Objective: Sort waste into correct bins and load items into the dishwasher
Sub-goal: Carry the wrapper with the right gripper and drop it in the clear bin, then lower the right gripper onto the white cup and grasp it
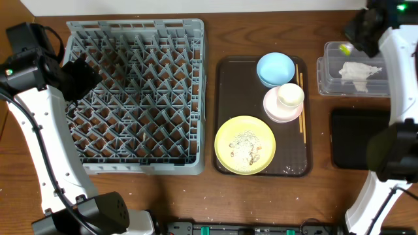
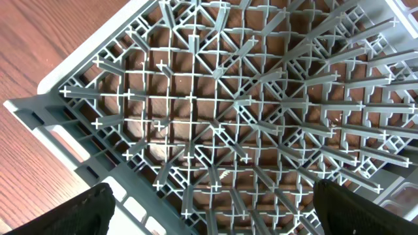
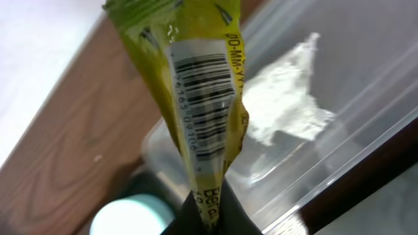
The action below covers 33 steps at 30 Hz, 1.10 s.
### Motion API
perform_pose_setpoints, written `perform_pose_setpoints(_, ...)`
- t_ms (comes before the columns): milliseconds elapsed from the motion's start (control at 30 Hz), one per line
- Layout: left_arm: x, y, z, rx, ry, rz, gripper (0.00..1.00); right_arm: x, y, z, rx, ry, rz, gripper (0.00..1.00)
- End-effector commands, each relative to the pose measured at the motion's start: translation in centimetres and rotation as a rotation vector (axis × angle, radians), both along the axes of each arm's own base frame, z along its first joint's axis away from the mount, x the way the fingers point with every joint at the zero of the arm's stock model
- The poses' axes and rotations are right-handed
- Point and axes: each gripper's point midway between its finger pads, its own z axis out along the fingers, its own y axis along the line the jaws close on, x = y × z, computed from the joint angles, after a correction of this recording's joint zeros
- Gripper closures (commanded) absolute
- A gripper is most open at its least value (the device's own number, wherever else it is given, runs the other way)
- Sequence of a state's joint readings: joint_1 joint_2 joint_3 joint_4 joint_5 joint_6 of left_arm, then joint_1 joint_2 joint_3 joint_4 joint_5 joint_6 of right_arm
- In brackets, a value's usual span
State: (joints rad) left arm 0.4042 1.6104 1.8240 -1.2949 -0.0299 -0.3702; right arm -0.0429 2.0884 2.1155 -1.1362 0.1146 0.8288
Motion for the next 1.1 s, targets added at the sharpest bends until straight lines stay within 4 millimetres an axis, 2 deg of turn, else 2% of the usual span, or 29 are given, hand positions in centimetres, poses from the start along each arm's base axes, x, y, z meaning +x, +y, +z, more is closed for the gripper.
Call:
perform_pose_setpoints(0, 0.0, 0.3, 0.2, 0.005, -0.002, 0.015, 0.02, 0.3, -1.6, -2.2, 0.062, 0.032, -0.042, 0.5)
perform_pose_setpoints(33, 0.0, 0.3, 0.2, 0.005, -0.002, 0.015, 0.02, 0.4, -1.9, -2.7, 0.069, 0.038, -0.048, 0.29)
perform_pose_setpoints(67, 0.0, 0.3, 0.2, 0.005, -0.002, 0.015, 0.02, 0.5, -2.1, -2.8, 0.073, 0.036, -0.047, 0.14)
perform_pose_setpoints(133, 0.0, 0.3, 0.2, 0.005, -0.002, 0.015, 0.02, 1.0, -2.0, -2.7, 0.079, 0.021, 0.005, 0.02)
perform_pose_setpoints(267, 0.0, 0.3, 0.2, 0.005, -0.002, 0.015, 0.02, 1.1, -0.7, -1.3, 0.124, -0.016, 0.126, 0.01)
perform_pose_setpoints(333, 0.0, 0.3, 0.2, 0.005, -0.002, 0.015, 0.02, 1.0, 0.9, -0.1, 0.181, -0.045, 0.207, 0.01)
perform_pose_setpoints(400, 0.0, 0.3, 0.2, 0.005, -0.002, 0.015, 0.02, 1.1, 4.0, 1.6, 0.261, -0.113, 0.41, 0.01)
perform_pose_setpoints(433, 0.0, 0.3, 0.2, 0.005, -0.002, 0.015, 0.02, 1.0, 6.2, 2.7, 0.304, -0.16, 0.548, 0.01)
perform_pose_setpoints(500, 0.0, 0.3, 0.2, 0.005, -0.002, 0.015, 0.02, -0.1, 10.2, 4.0, 0.363, -0.217, 0.785, 0.01)
perform_pose_setpoints(533, 0.0, 0.3, 0.2, 0.005, -0.002, 0.015, 0.02, -0.8, 11.5, 4.0, 0.37, -0.209, 0.85, 0.01)
perform_pose_setpoints(600, 0.0, 0.3, 0.2, 0.005, -0.002, 0.015, 0.02, -2.4, 12.4, 2.6, 0.334, -0.11, 0.866, 0.01)
perform_pose_setpoints(667, 0.0, 0.3, 0.2, 0.005, -0.002, 0.015, 0.02, -3.9, 12.1, 0.6, 0.238, 0.025, 0.839, 0.03)
perform_pose_setpoints(700, 0.0, 0.3, 0.2, 0.005, -0.002, 0.015, 0.02, -4.8, 11.9, -0.4, 0.178, 0.094, 0.829, 0.09)
perform_pose_setpoints(767, 0.0, 0.3, 0.2, 0.005, -0.002, 0.015, 0.02, -6.3, 11.9, -1.8, 0.105, 0.196, 0.833, 0.09)
perform_pose_setpoints(833, 0.0, 0.3, 0.2, 0.005, -0.002, 0.015, 0.02, -7.4, 13.1, -2.4, 0.114, 0.234, 0.88, 0.07)
perform_pose_setpoints(967, 0.0, 0.3, 0.2, 0.005, -0.002, 0.015, 0.02, -9.4, 16.1, -4.1, 0.131, 0.284, 1.033, 0.1)
perform_pose_setpoints(1067, 0.0, 0.3, 0.2, 0.005, -0.002, 0.015, 0.02, -10.7, 17.6, -5.8, 0.138, 0.329, 1.074, 0.12)
